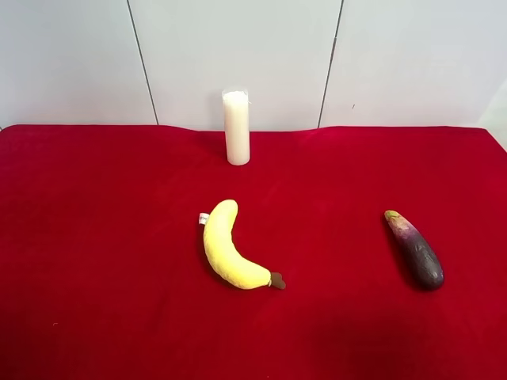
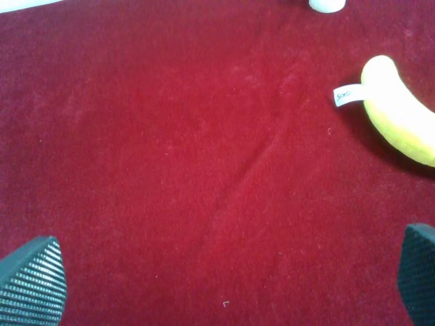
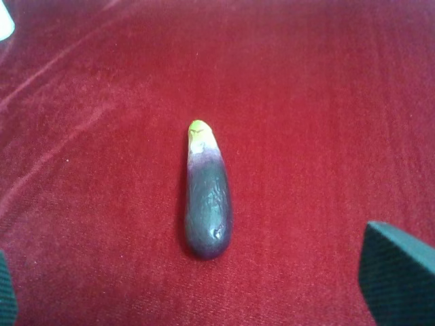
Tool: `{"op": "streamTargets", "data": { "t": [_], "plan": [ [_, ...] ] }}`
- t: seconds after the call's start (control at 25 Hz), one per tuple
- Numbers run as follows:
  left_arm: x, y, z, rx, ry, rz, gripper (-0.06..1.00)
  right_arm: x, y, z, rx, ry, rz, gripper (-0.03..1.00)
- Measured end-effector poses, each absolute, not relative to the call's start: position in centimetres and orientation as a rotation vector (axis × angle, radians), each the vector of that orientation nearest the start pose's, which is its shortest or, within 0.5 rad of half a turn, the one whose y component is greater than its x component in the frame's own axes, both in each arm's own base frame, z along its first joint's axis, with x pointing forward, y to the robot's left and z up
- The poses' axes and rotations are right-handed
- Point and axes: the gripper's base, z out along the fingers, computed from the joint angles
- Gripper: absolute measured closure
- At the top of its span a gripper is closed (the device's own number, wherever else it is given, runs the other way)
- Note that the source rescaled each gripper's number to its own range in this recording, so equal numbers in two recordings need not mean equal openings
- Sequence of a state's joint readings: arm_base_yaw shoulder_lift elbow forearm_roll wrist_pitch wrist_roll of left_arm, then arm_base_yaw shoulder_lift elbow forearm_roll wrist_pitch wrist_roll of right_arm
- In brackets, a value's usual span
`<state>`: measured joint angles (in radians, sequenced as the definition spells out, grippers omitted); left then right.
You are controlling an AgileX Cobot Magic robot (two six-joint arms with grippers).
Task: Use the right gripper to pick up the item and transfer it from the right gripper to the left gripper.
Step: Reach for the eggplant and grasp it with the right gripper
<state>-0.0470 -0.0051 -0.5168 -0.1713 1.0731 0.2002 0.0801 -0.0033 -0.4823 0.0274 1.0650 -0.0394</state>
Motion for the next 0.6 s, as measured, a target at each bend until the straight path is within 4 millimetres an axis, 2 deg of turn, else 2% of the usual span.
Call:
{"op": "streamTargets", "data": {
  "t": [0.16, 0.6],
  "plan": [
    [-0.9, -1.3, 28.2, 0.261, 2.008, -0.108, -0.02, -0.1, 0.2, 27.2, -0.102, 2.078, 0.072, -0.03],
    [-0.9, -1.3, 28.2, 0.261, 2.008, -0.108, -0.02, 3.4, 0.5, 26.8, -0.086, 2.316, 0.082, -0.03]
  ]
}}
